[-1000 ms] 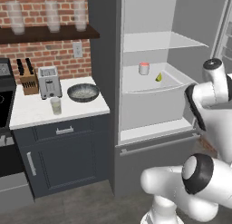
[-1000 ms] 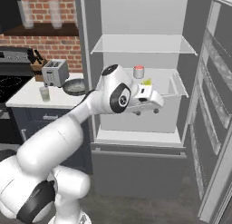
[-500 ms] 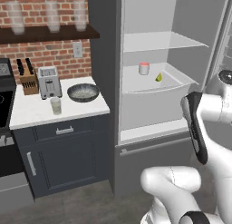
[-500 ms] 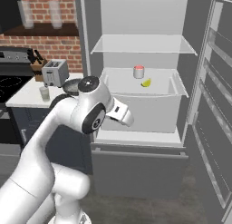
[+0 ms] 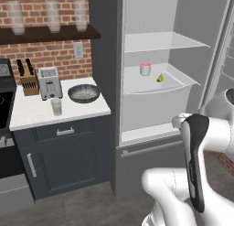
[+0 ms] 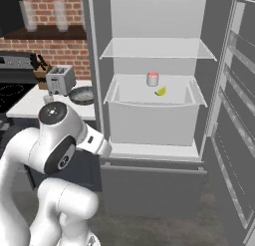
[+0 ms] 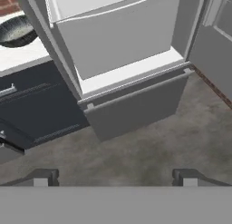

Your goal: Grab a lemon wedge from the fridge and one ice cube from the ice bowl, and put them in the glass of lemonade.

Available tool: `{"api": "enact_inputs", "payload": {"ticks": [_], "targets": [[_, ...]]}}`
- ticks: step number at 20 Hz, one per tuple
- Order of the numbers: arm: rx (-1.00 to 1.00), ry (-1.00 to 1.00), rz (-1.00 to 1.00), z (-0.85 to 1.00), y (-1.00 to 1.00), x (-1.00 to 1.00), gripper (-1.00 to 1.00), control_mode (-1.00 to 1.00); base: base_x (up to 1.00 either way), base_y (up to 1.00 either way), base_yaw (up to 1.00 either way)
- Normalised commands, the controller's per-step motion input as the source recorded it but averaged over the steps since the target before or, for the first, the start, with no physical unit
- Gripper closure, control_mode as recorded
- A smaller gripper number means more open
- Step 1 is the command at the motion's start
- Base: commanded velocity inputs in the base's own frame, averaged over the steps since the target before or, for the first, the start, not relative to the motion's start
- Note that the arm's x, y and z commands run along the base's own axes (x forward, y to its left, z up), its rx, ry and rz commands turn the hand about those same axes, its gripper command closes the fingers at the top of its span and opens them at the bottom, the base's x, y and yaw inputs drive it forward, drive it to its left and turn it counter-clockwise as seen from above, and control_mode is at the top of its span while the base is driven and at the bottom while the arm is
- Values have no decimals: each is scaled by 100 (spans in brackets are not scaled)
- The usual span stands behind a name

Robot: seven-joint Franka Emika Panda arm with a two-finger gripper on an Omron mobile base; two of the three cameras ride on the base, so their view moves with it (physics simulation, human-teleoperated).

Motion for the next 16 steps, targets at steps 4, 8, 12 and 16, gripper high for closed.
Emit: {"api": "enact_inputs", "payload": {"ticks": [4,8,12,16], "targets": [[-13,-2,11,2,32,-99,-100,-100,0,0,0],[-11,-1,10,4,28,-60,-100,-100,0,0,0],[-8,0,16,-1,45,-3,-100,-100,0,0,0],[-5,0,18,-8,39,0,-100,-100,0,0,0]]}}
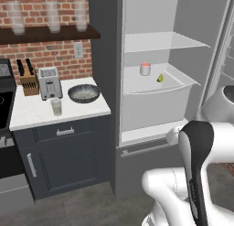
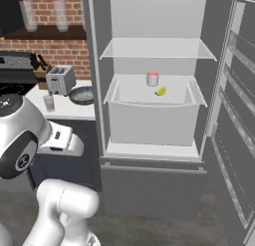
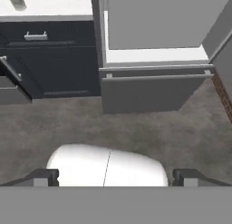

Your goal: Grab a lemon wedge from the fridge and one ice cube from the ice bowl, and put them in the glass of lemonade.

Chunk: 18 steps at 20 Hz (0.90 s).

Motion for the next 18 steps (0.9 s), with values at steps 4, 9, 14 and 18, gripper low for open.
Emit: {"api": "enact_inputs", "payload": {"ticks": [4,9,14,18], "targets": [[0,1,22,-3,8,0,-100,-100,0,0,0],[0,0,19,0,0,-2,-100,-100,0,0,0],[-1,0,7,-10,0,-4,-100,100,-1,0,0],[0,0,0,0,0,0,-100,100,-25,-3,0]]}}
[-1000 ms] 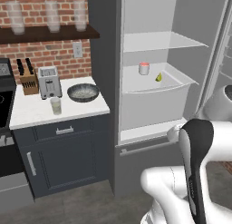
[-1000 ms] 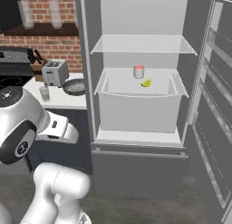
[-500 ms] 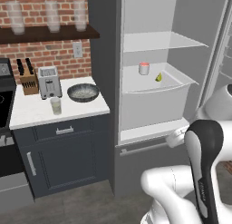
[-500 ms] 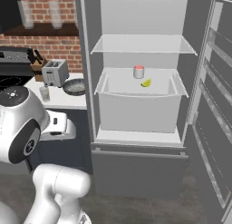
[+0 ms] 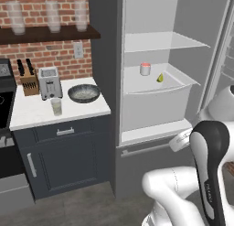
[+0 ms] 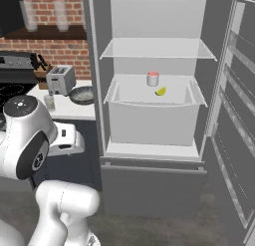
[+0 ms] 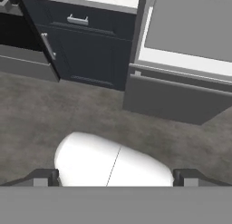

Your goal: Grab a lemon wedge from the fridge and one ice cube from the ice bowl, and put them in the glass of lemonade.

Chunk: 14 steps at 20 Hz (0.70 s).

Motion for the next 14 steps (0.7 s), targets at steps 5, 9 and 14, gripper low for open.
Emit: {"api": "enact_inputs", "payload": {"ticks": [5,9,14], "targets": [[0,0,0,0,0,0,-100,100,-6,-42,-3],[0,0,0,0,0,0,-100,100,0,-67,-9],[0,0,0,0,0,0,-100,100,0,-64,-7]]}}
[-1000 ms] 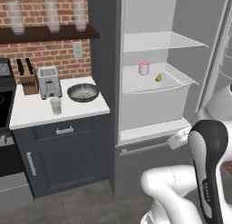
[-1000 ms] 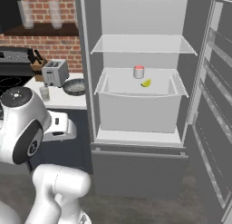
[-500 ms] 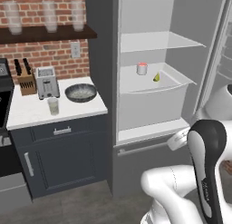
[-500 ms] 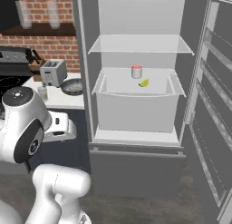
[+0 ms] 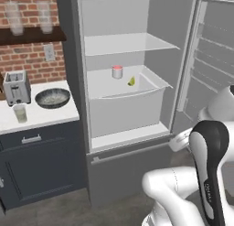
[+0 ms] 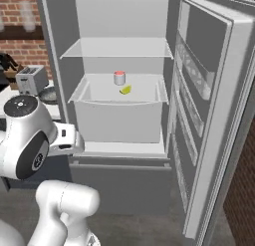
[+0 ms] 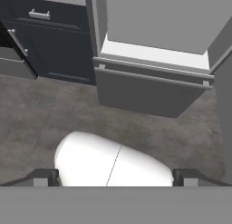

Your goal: Grab a lemon wedge from the fridge and one ice cube from the ice bowl, and put them in the glass of lemonade.

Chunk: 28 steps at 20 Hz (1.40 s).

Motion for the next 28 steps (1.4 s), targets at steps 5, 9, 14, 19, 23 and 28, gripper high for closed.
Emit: {"api": "enact_inputs", "payload": {"ticks": [5,9,14,19,23,28], "targets": [[0,0,0,0,0,0,-100,100,4,-22,0],[0,0,0,0,0,0,-100,100,48,0,0],[0,0,0,0,0,0,-100,100,78,-3,0],[0,0,0,0,0,0,-100,100,67,-13,0],[0,0,0,0,0,0,-100,100,11,-29,0],[0,0,0,-5,-8,11,-100,-100,5,-14,0]]}}
